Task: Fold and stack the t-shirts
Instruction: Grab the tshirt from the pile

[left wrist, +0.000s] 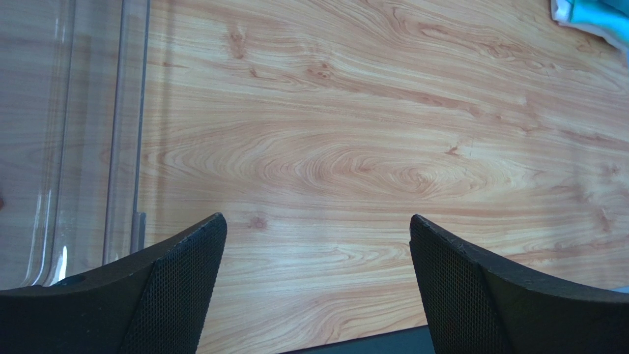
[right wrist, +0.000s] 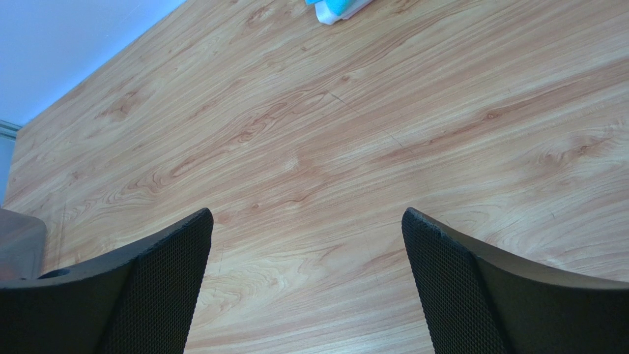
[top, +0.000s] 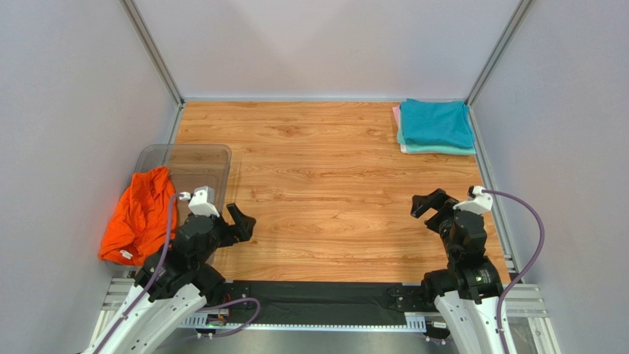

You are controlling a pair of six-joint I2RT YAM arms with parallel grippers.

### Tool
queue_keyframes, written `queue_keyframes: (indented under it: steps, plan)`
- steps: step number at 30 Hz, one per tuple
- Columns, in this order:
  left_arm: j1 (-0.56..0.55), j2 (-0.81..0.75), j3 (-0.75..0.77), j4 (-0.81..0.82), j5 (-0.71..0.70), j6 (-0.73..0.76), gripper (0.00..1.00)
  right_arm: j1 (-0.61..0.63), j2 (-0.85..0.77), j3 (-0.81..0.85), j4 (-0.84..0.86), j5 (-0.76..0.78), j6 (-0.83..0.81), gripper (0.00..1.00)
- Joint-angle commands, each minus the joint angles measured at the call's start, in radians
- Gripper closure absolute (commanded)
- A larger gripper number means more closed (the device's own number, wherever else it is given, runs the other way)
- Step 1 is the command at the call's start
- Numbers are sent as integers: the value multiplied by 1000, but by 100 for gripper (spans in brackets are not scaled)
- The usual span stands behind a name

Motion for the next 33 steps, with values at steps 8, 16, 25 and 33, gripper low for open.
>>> queue_keyframes:
  steps: [8,16,25,33]
  plan:
    - [-1,102,89,62,-67,-9,0,4,14,10,28,-12,2,0]
    - [-1,227,158,137,-132,8,0,4,23,3,39,-29,-4,0]
    - [79,366,255,123,-231,12,0,4,62,-10,66,-55,-22,0]
    - [343,438,283,37,-238,-20,0,2,108,-7,80,-76,-37,0]
